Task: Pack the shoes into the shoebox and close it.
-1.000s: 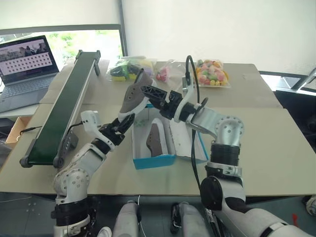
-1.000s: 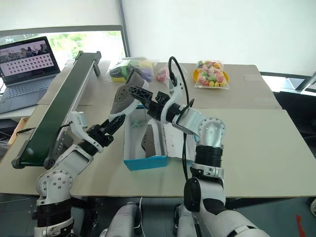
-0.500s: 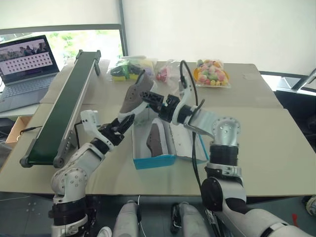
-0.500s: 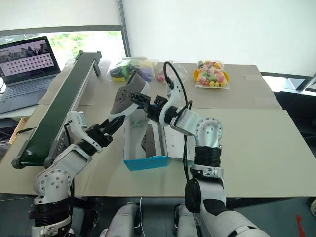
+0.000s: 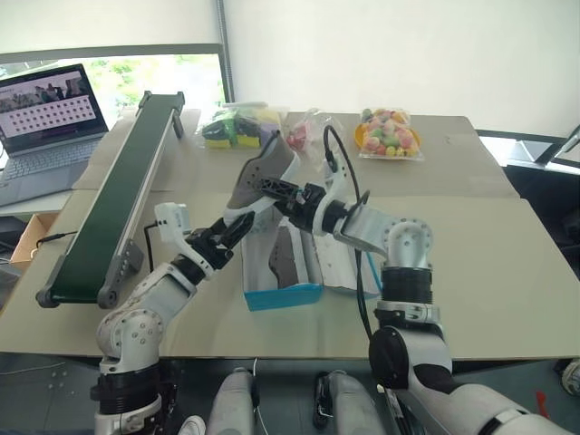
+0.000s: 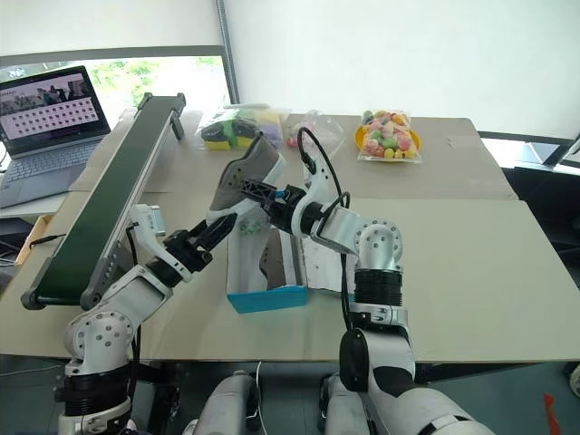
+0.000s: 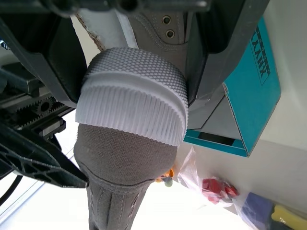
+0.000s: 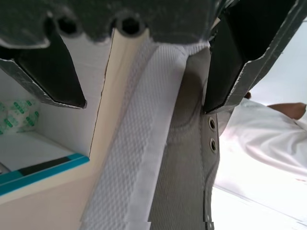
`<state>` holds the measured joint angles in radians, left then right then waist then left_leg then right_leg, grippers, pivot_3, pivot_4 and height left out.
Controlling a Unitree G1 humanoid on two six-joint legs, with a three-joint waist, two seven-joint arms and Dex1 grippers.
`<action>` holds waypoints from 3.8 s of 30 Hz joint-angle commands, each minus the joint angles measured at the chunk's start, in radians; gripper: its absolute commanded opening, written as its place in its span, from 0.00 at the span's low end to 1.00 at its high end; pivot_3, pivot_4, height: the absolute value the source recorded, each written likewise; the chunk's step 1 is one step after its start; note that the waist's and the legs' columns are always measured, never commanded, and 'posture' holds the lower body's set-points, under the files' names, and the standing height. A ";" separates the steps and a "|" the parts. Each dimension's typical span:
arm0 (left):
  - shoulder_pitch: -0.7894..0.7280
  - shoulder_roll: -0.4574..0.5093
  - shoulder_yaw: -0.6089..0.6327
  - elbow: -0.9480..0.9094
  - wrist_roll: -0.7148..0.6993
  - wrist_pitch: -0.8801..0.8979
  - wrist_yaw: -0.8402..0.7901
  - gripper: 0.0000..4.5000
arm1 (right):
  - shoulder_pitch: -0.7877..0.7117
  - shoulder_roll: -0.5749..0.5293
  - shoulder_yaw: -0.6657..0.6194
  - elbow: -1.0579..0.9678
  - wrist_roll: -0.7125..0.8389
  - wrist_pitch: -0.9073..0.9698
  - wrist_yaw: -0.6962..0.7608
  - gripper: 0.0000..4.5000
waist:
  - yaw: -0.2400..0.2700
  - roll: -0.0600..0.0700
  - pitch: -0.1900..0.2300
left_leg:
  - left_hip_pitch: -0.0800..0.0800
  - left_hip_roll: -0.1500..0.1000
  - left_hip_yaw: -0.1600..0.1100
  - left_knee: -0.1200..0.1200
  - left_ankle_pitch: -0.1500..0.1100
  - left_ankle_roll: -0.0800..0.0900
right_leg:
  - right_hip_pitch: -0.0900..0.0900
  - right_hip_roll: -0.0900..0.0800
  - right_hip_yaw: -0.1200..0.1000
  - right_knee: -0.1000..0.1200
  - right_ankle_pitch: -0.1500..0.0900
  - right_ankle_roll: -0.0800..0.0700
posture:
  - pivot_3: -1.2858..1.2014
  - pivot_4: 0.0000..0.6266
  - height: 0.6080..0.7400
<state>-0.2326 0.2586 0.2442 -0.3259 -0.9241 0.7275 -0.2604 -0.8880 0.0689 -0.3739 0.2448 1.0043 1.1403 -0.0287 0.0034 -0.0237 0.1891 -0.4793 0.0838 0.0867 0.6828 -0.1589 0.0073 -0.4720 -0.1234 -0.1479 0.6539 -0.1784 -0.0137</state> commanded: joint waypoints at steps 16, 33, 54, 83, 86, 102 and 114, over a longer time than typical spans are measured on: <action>-0.017 0.044 -0.059 -0.025 0.166 -0.088 -0.021 0.59 | -0.053 0.012 -0.017 -0.070 0.030 -0.039 -0.076 0.12 | -0.002 0.000 0.000 | 0.000 0.000 0.000 -0.001 0.000 0.000 | 0.000 0.000 0.000 -0.001 0.000 0.000 | 0.52 0.24 0.55; 0.048 0.233 -0.108 -0.063 0.246 -0.117 -0.265 0.99 | -0.330 -0.202 -0.025 0.243 -0.031 0.338 -0.171 0.11 | -0.003 0.003 0.002 | -0.003 0.000 0.000 -0.004 0.000 0.001 | -0.002 0.000 -0.001 -0.006 0.000 0.000 | 0.52 0.24 0.55; 0.109 0.205 -0.118 -0.110 0.306 -0.134 -0.268 0.99 | -0.371 -0.057 0.263 0.582 -0.435 0.218 0.095 0.11 | -0.017 0.003 0.002 | -0.004 0.000 0.000 -0.005 0.003 0.006 | -0.003 0.001 -0.001 -0.006 0.000 0.001 | 0.52 0.24 0.55; 0.083 0.222 -0.133 -0.070 0.331 -0.139 -0.325 1.00 | -0.439 -0.157 0.091 0.306 -0.537 0.306 0.184 0.80 | -0.005 0.003 0.001 | -0.006 -0.001 -0.001 -0.005 0.001 0.002 | -0.004 0.001 -0.001 -0.007 0.000 0.001 | 0.52 0.24 0.55; 0.076 0.240 -0.119 -0.050 0.329 -0.141 -0.350 1.00 | -0.365 -0.178 0.044 0.070 -0.518 0.369 0.166 0.64 | -0.004 0.003 0.001 | -0.006 -0.001 -0.001 -0.005 0.003 0.006 | -0.004 0.001 -0.001 -0.007 0.000 0.001 | 0.52 0.24 0.55; 0.002 0.413 -0.034 0.160 0.337 -0.159 -0.568 1.00 | 0.555 -0.859 -0.087 -0.928 0.447 0.451 0.490 0.01 | 0.008 0.005 0.003 | -0.002 -0.001 -0.005 -0.007 -0.001 -0.001 | 0.000 0.000 -0.001 -0.011 -0.001 0.000 | 0.52 0.24 0.55; -0.057 0.413 -0.075 0.199 0.363 -0.152 -0.593 1.00 | 0.794 -0.525 0.154 -0.881 0.125 0.244 -0.005 0.01 | 0.008 0.005 0.003 | 0.002 -0.001 -0.016 -0.008 -0.002 -0.002 | 0.006 0.001 -0.004 -0.026 -0.002 -0.001 | 0.52 0.24 0.55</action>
<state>-0.2699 0.6628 0.1722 -0.1184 -0.5573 0.5831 -0.8434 -0.0922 -0.4915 -0.2363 -0.6593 1.1910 1.4406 0.0321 0.0116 -0.0190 0.1917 -0.4775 0.0824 0.0710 0.6747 -0.1609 0.0050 -0.4667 -0.1222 -0.1514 0.6274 -0.1799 -0.0150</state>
